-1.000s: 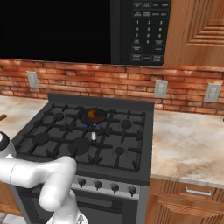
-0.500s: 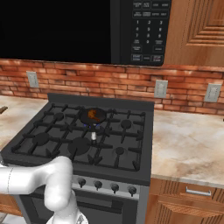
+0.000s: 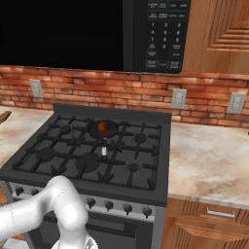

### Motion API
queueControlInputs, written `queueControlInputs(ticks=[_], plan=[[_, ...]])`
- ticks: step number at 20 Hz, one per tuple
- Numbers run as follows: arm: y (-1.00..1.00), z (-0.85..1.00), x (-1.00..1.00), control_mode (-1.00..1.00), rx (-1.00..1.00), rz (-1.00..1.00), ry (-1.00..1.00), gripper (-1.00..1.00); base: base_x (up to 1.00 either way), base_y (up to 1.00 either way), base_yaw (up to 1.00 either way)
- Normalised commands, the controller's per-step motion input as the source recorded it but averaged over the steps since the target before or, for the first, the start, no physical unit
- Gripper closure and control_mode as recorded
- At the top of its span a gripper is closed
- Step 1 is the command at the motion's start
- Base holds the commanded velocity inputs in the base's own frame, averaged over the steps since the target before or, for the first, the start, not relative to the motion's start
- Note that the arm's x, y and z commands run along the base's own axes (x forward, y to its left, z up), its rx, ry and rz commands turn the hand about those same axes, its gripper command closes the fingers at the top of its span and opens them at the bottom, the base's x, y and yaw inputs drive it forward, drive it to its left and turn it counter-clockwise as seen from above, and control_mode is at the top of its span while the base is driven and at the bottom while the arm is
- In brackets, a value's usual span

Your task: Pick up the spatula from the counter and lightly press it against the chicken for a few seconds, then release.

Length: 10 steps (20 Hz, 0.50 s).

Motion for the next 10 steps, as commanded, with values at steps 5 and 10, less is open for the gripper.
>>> queueControlInputs(ticks=[5, 10], plan=[[-0.81, 0.62, -0.41, -1.00, 0.15, 0.16, -0.14, 1.00, 0.00, 0.00, 0.00], [-0.73, 0.47, -0.41, -1.00, 0.25, 0.09, -0.03, 1.00, 0.00, 0.00, 0.00]])
